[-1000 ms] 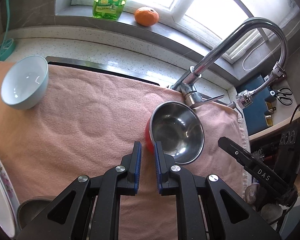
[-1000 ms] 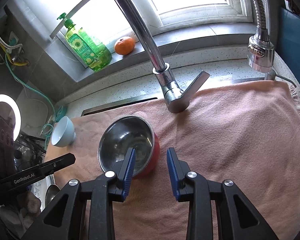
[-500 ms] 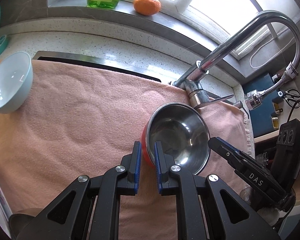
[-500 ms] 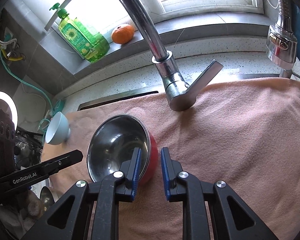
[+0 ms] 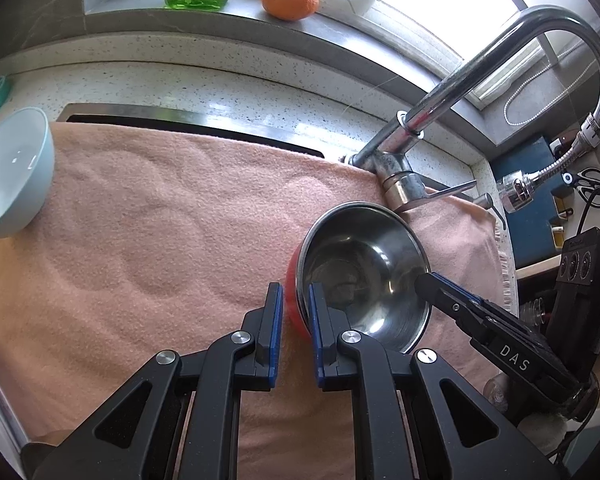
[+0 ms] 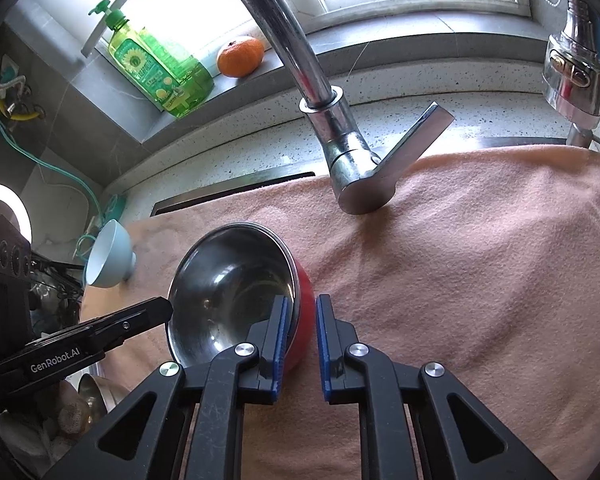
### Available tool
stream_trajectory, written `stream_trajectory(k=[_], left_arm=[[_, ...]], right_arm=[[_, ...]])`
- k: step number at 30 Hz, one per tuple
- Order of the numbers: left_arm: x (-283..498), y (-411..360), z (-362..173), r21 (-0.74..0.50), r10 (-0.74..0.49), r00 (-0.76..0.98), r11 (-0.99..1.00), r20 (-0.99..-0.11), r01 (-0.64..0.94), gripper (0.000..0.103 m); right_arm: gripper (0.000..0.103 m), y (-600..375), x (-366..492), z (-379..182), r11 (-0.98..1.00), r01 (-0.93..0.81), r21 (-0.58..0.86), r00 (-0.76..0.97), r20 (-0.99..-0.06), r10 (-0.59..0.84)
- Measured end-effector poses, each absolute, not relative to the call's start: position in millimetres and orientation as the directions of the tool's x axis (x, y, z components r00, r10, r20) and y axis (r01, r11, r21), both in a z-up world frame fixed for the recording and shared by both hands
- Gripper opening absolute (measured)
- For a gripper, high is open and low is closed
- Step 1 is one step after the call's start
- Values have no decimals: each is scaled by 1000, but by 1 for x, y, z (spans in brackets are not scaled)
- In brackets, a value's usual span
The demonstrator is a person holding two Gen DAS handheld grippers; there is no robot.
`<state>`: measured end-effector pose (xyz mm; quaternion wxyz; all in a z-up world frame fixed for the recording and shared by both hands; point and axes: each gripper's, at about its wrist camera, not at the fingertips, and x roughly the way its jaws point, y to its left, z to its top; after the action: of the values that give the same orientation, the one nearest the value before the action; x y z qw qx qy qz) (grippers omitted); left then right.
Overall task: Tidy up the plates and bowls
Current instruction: 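Move the right gripper to the rim of the red-bottomed steel bowl, then close the right gripper on the rim of the red-bottomed steel bowl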
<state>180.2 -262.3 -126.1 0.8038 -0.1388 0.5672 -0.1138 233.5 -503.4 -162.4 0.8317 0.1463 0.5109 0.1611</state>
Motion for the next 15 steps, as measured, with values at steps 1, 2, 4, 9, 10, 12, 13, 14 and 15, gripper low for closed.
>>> stream_trajectory(k=[1,2,4,9,10,12,13,14,15], left_arm=[[181,-262,-127,-351,-339,328,936,-881,27,11],[181,-262,-128,-354,-342,325,935,-881,26,11],[181,-262,-128,-360,-349,321,933,-881,25,11],[183,-264,-130,-363,-352,319,931,-880,28,8],[183,-264,-130,-363,-354,317,931,-880,32,7],[184,-265,-131,-364,-356,312,931,-881,34,6],[184,-265,-131,-366,-357,311,930,-881,31,6],[184,-265,-132,-367,-358,310,930,-881,30,6],[184,-265,-132,-367,-358,309,930,-881,30,6]], right_arm=[[12,-503,234,-163,906,-117,407,425,-804,416],[12,-504,234,-163,905,-117,410,423,-804,419],[12,-504,234,-163,903,-113,414,419,-804,421],[9,-504,233,-163,899,-114,424,416,-801,430],[8,-504,233,-163,898,-114,425,415,-801,431],[7,-503,234,-163,896,-114,428,412,-801,435],[7,-503,235,-163,895,-113,431,412,-800,437],[7,-503,235,-163,894,-112,434,411,-799,439],[7,-504,235,-163,892,-110,438,410,-798,442]])
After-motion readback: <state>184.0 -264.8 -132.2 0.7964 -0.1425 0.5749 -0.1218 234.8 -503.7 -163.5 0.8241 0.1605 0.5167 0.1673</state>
